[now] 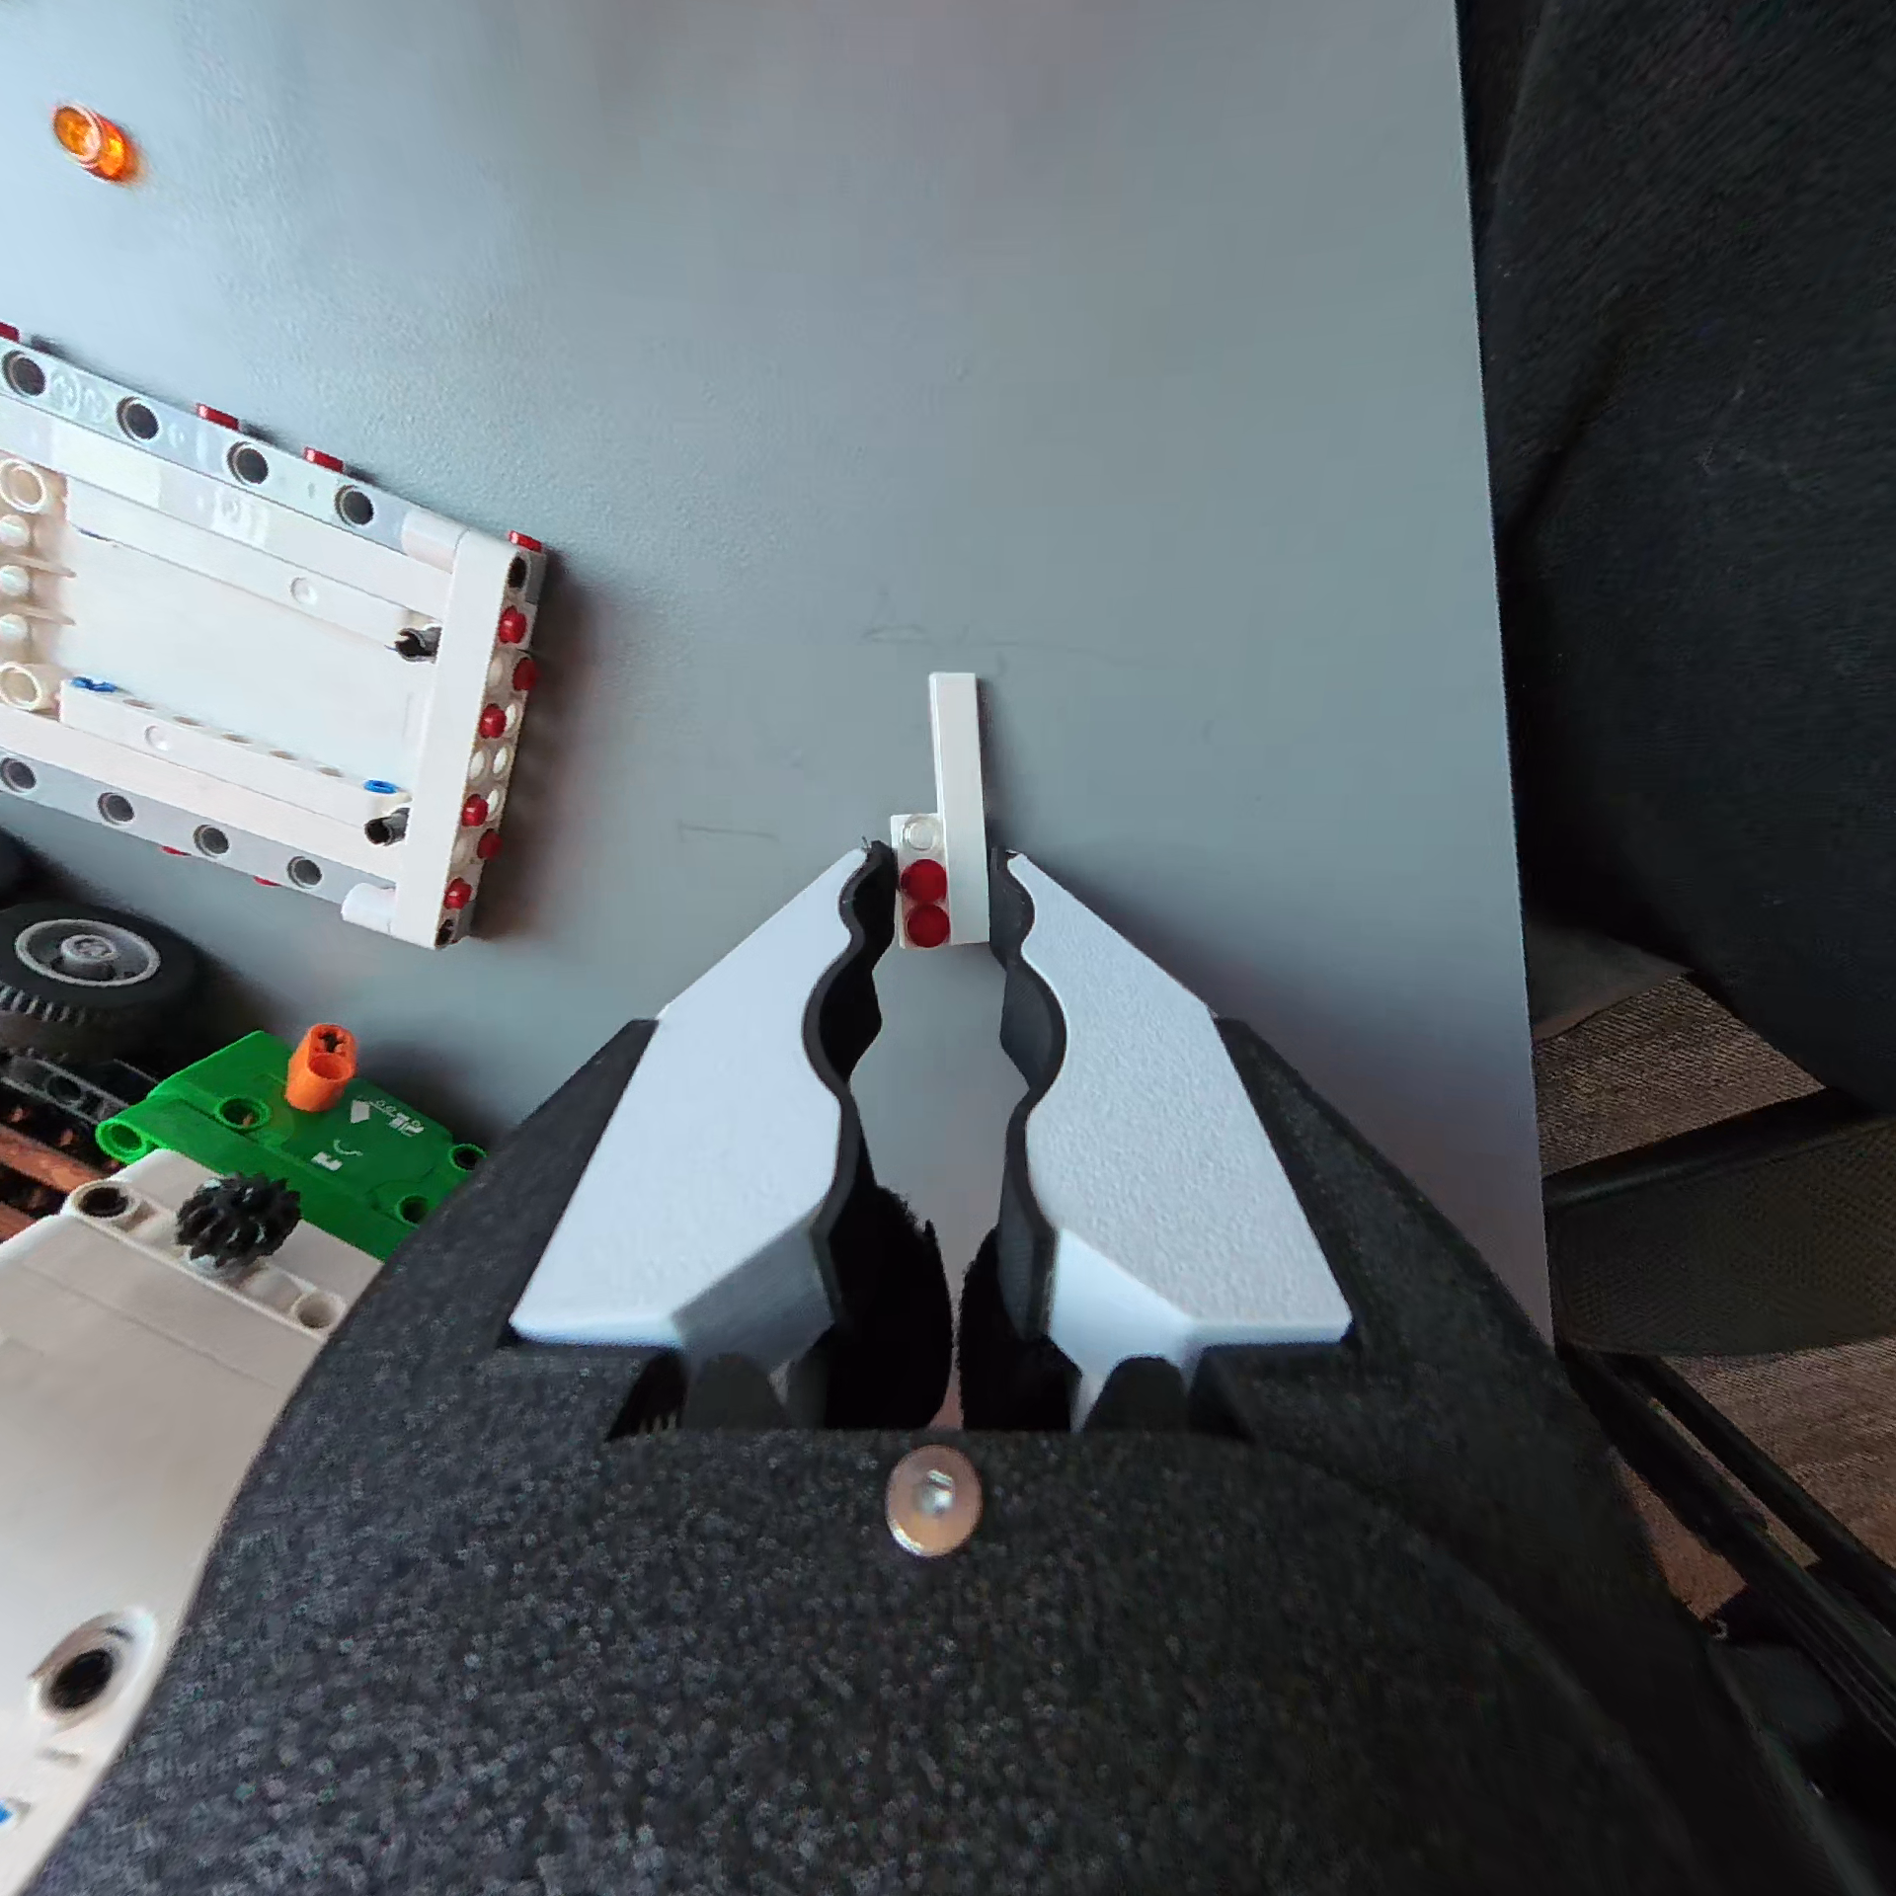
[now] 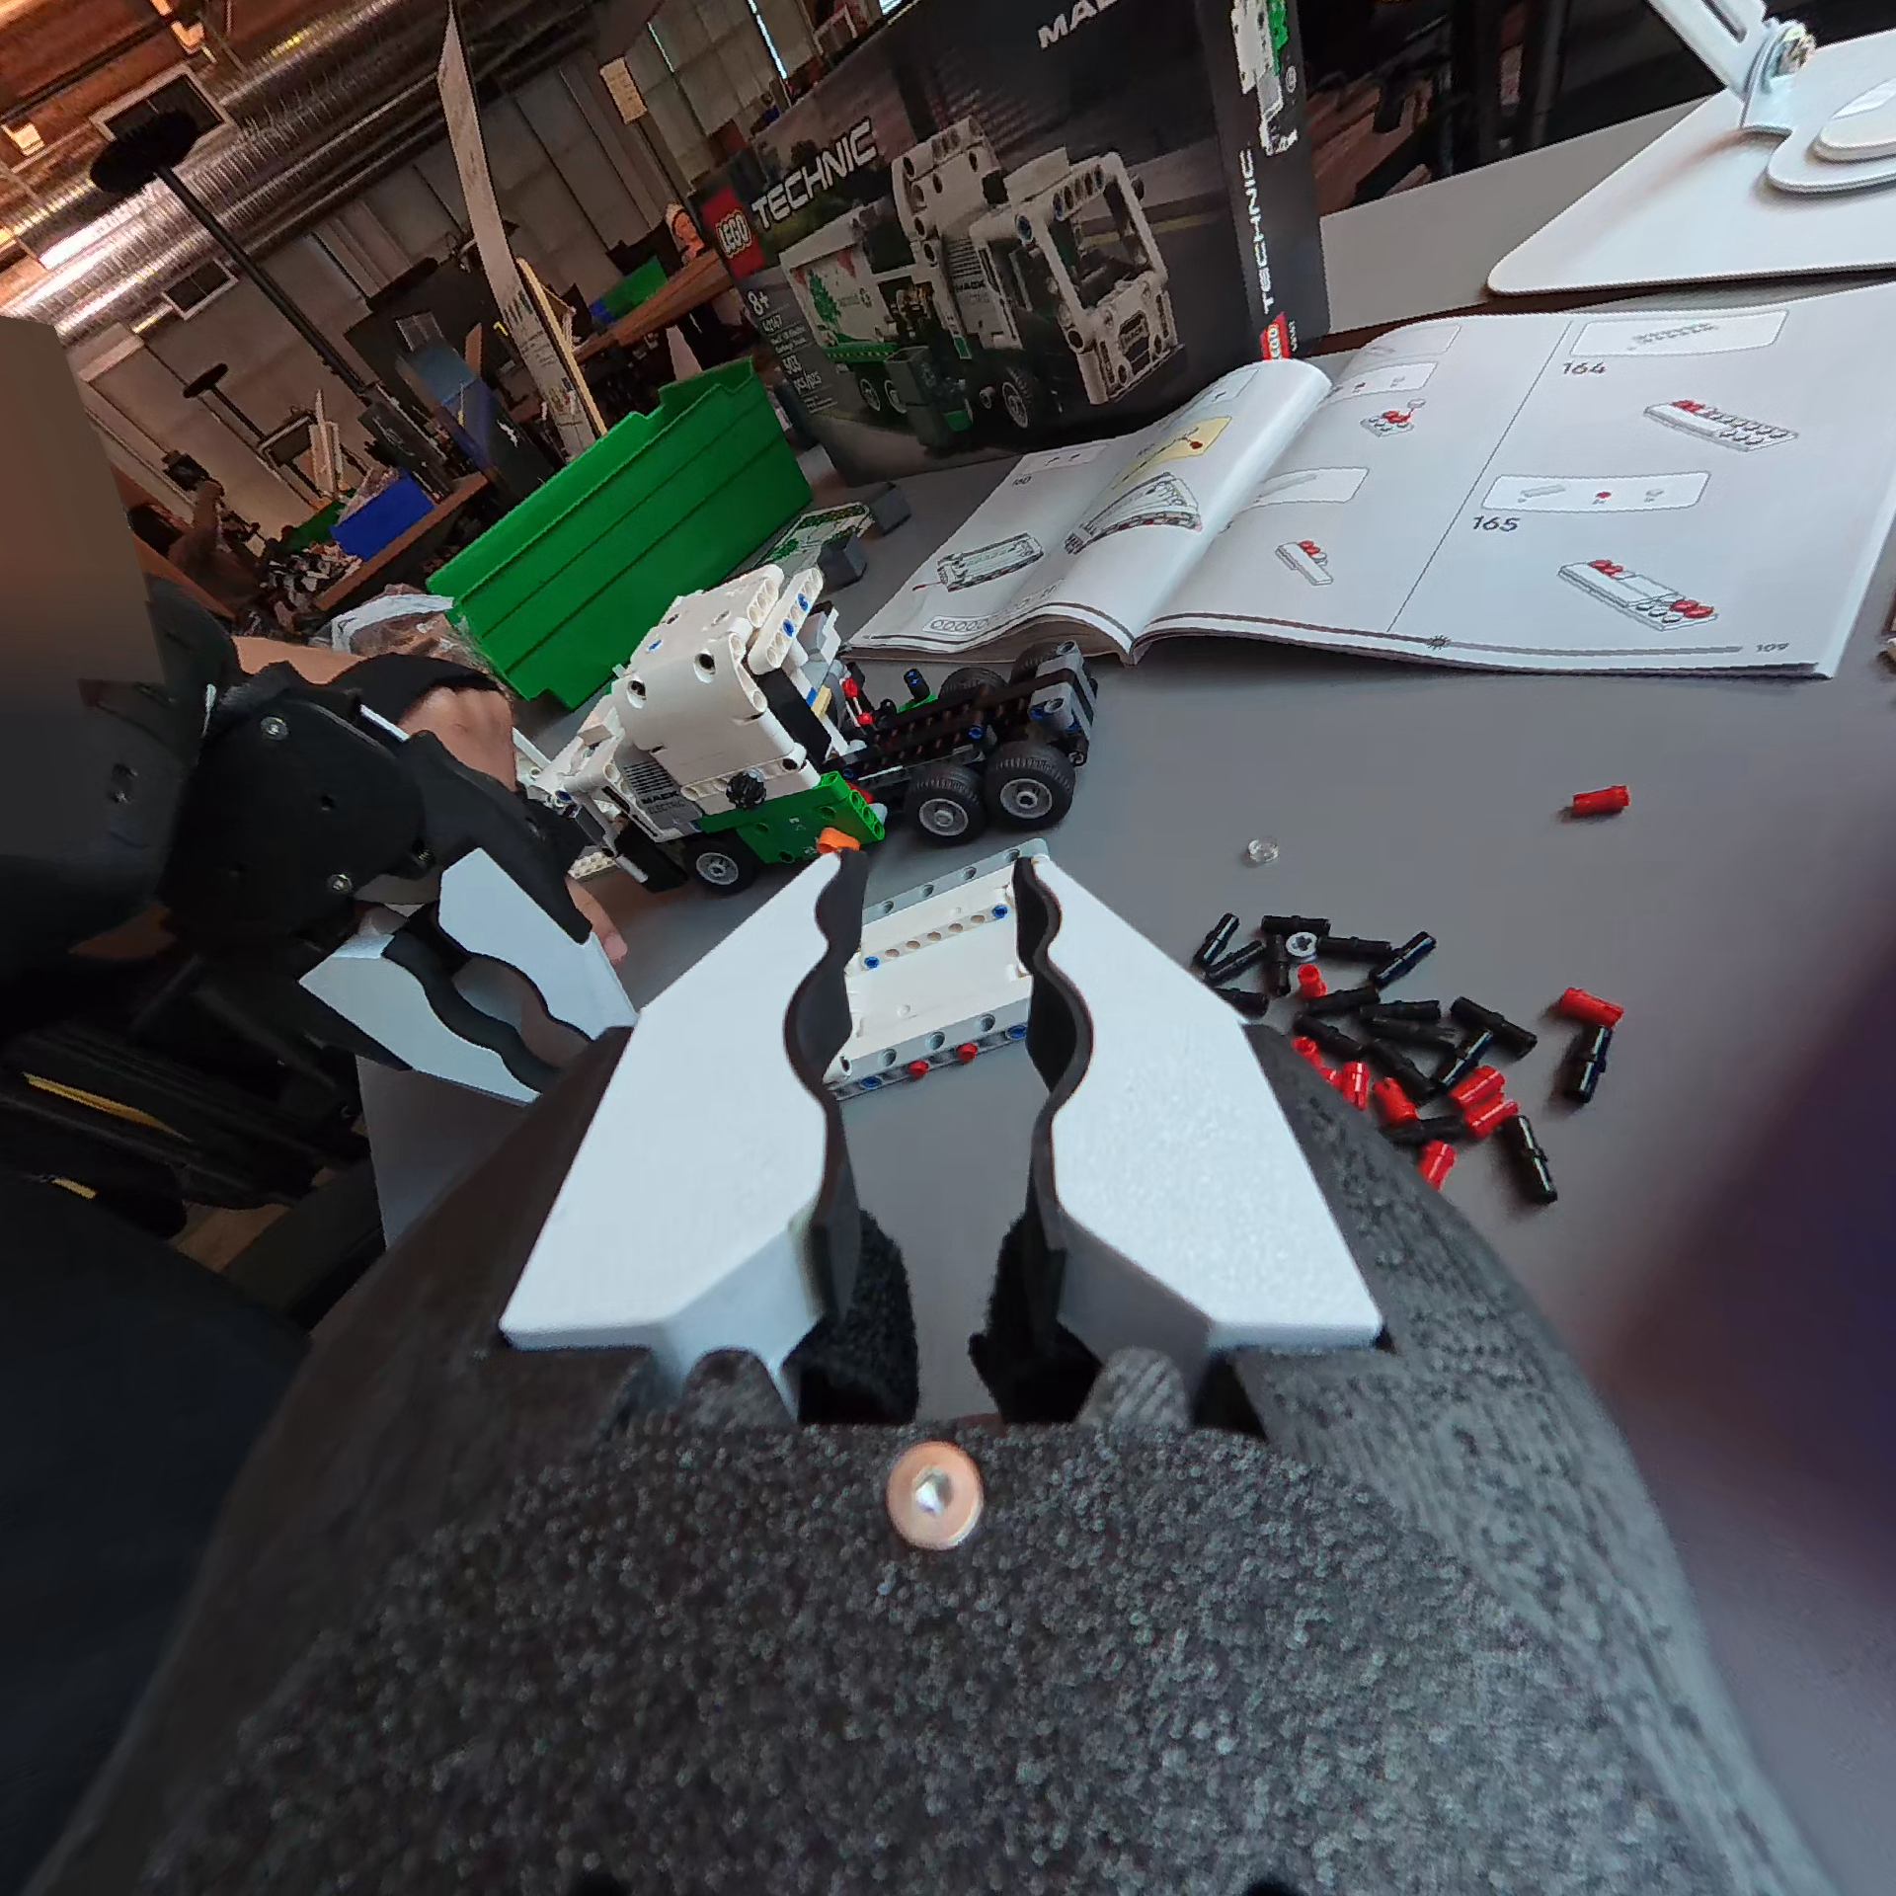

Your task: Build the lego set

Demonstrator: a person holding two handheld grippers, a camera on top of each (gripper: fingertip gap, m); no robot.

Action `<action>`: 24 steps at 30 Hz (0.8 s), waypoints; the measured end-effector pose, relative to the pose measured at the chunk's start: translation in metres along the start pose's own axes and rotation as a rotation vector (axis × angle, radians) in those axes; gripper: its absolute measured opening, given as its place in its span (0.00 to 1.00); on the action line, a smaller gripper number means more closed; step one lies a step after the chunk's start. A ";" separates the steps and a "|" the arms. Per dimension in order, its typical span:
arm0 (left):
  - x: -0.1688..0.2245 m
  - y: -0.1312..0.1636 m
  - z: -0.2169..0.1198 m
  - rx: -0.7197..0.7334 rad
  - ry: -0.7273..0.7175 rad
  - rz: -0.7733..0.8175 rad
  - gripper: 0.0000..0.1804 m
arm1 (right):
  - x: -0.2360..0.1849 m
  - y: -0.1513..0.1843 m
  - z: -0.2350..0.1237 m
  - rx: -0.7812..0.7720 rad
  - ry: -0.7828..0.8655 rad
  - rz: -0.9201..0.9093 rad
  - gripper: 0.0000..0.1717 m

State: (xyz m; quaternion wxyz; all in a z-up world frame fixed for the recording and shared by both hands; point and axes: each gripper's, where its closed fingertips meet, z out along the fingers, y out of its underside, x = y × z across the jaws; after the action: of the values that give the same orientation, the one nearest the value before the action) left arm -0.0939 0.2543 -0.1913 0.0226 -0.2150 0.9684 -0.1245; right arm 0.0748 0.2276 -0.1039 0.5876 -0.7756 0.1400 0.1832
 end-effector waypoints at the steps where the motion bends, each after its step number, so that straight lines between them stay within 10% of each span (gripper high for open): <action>1: 0.001 0.000 0.000 0.002 -0.002 -0.004 0.09 | 0.000 0.000 0.000 0.000 -0.001 0.003 0.17; 13: -0.006 -0.009 -0.011 0.085 -0.123 -0.108 0.12 | -0.005 -0.004 -0.004 0.005 -0.006 -0.020 0.16; 18: -0.018 -0.016 -0.045 0.439 -0.344 -0.474 0.14 | 0.021 -0.027 -0.015 0.061 0.154 -0.118 0.16; 24: -0.005 0.051 -0.071 0.715 -0.610 -1.021 0.15 | 0.051 -0.046 -0.012 0.071 0.400 -0.325 0.15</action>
State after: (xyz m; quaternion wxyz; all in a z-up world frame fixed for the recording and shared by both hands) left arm -0.1169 0.3172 -0.1356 0.3018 -0.6484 0.5959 -0.3652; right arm 0.1413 0.2283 -0.0842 0.5968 -0.7876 0.1334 -0.0756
